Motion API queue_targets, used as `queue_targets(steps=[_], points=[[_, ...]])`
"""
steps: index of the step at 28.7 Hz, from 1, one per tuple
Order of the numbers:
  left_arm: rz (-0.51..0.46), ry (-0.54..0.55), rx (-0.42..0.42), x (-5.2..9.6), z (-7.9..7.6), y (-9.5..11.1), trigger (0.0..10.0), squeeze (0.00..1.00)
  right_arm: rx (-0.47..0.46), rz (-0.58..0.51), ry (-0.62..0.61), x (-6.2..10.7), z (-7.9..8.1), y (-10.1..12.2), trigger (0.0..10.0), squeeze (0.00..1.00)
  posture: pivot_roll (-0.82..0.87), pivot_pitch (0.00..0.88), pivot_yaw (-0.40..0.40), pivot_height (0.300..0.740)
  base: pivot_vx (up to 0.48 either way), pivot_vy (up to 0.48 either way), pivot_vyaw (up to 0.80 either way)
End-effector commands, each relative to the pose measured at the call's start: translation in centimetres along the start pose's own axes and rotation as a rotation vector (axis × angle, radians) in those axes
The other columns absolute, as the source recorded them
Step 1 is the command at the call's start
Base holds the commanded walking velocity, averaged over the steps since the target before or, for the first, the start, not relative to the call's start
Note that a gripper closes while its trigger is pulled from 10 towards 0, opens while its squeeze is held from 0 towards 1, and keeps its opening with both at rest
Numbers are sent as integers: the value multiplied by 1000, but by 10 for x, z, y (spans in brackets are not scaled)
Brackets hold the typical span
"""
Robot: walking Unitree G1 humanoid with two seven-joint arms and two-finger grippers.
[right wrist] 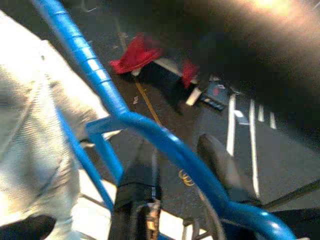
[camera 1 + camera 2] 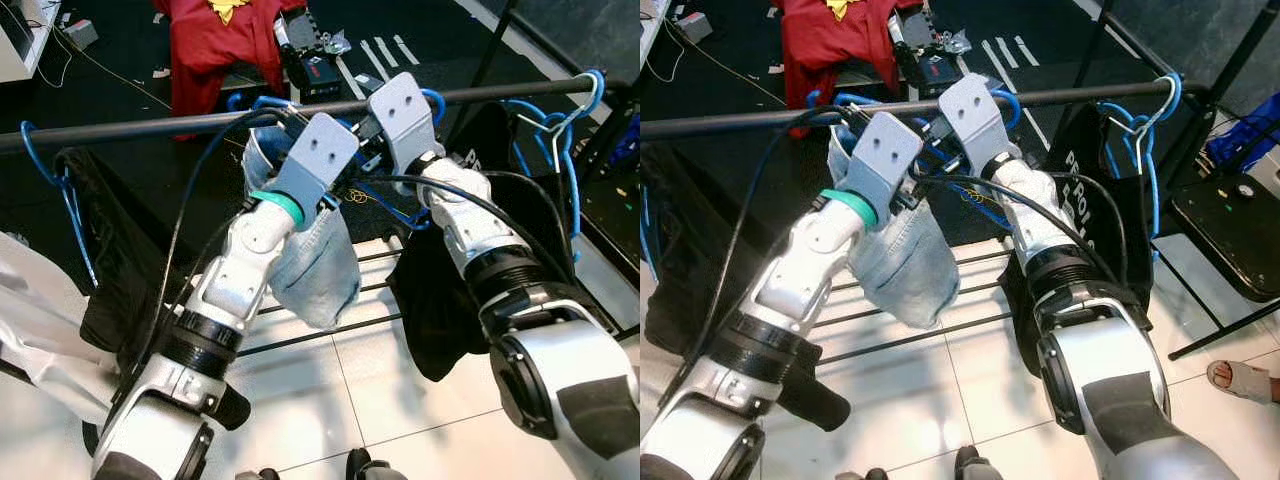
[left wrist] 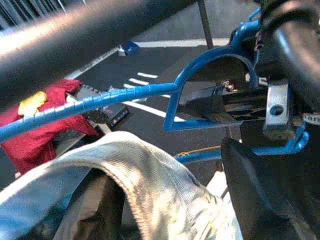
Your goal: Hang hanger
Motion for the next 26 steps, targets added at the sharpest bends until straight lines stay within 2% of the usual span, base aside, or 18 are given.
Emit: queue_targets(steps=[1,2,3,4,6,7,9,10,11,13,22,24,26], points=[[-42,-24,-21,3,-6,7,10000,0,-19,6,47,1,11,-7,10000,1000,-96,150,25,740,0,0,0],[-42,-24,-21,3,-6,7,10000,0,-19,6,47,1,11,-7,10000,1000,-96,150,25,740,0,0,0],[-59,-34,-20,9,-6,6,10000,0,-23,-23,47,4,14,-8,10000,1000,-97,154,24,740,0,0,0],[-82,-46,-4,15,-6,8,10000,0,-40,-68,28,7,14,-6,10000,0,-100,157,25,740,0,0,0],[-82,-46,-4,15,-6,8,10000,0,-40,-68,28,7,14,-6,10000,0,-100,157,25,740,0,0,0],[-99,-51,16,21,-6,9,10000,0,-64,-117,7,11,12,-3,10000,0,-102,159,26,740,0,0,0],[-99,-51,16,21,-6,9,10000,0,-64,-117,7,11,12,-3,10000,0,-102,159,26,740,0,0,0],[-110,-53,41,27,-6,9,10000,0,-93,-168,-12,15,11,1,10000,0,-103,162,30,740,0,0,0],[-110,-53,41,27,-6,9,10000,0,-93,-168,-12,15,11,1,10000,0,-103,162,30,740,0,0,0],[-118,-45,89,37,-8,7,10000,0,-128,-221,-53,22,1,8,10000,0,-112,163,35,740,0,0,0],[-127,-47,106,33,-11,11,10000,0,-136,-227,-84,16,-10,15,10000,0,-114,161,32,740,0,0,0],[-129,-58,102,26,-13,17,10000,0,-210,-168,-96,7,-13,14,10000,0,-108,160,26,740,0,0,0],[-127,-65,96,22,-14,19,10000,0,-245,-127,-98,3,-12,10,10000,0,-106,161,25,740,0,0,0]])
Point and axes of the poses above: a point about 5 cm out from each wrist's last joint towards the gripper, its own x axis pointing back from the gripper into the wrist, its own y axis along the axis of the wrist's last joint, z = x × y, the point moved 1 cm from there along -x, pointing out of the wrist towards the gripper, and after that the axes turned 13 degrees about x, right-handed, at the moved point
